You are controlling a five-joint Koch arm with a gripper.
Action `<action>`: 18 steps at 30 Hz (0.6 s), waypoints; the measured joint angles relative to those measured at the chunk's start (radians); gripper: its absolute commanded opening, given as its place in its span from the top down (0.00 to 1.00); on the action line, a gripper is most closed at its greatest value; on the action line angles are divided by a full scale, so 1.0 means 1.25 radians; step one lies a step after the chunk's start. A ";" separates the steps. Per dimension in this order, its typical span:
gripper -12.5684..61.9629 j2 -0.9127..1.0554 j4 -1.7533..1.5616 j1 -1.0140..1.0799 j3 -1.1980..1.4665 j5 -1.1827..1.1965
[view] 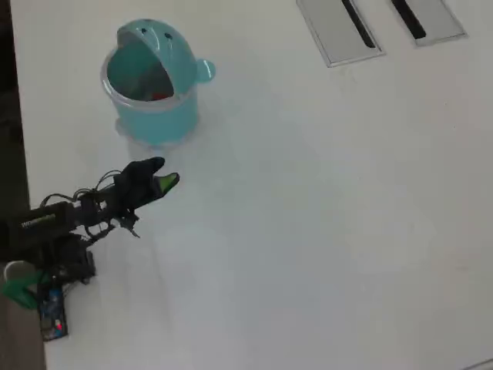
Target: Grasp RGB lego blocks and put them in the bin one by one.
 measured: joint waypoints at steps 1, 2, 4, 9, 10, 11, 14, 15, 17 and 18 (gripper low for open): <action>0.44 0.000 -0.015 0.004 0.015 0.004; 0.44 0.000 -0.028 0.006 0.031 0.006; 0.44 0.000 -0.055 0.009 0.056 0.006; 0.44 0.000 -0.104 0.018 0.118 0.006; 0.44 0.000 -0.120 0.023 0.141 0.006; 0.44 0.000 -0.137 0.026 0.164 0.006; 0.44 0.000 -0.195 0.027 0.239 0.006; 0.44 0.000 -0.216 0.027 0.265 0.006; 0.44 0.000 -0.253 0.027 0.312 0.006; 0.44 0.000 -0.268 0.027 0.330 0.006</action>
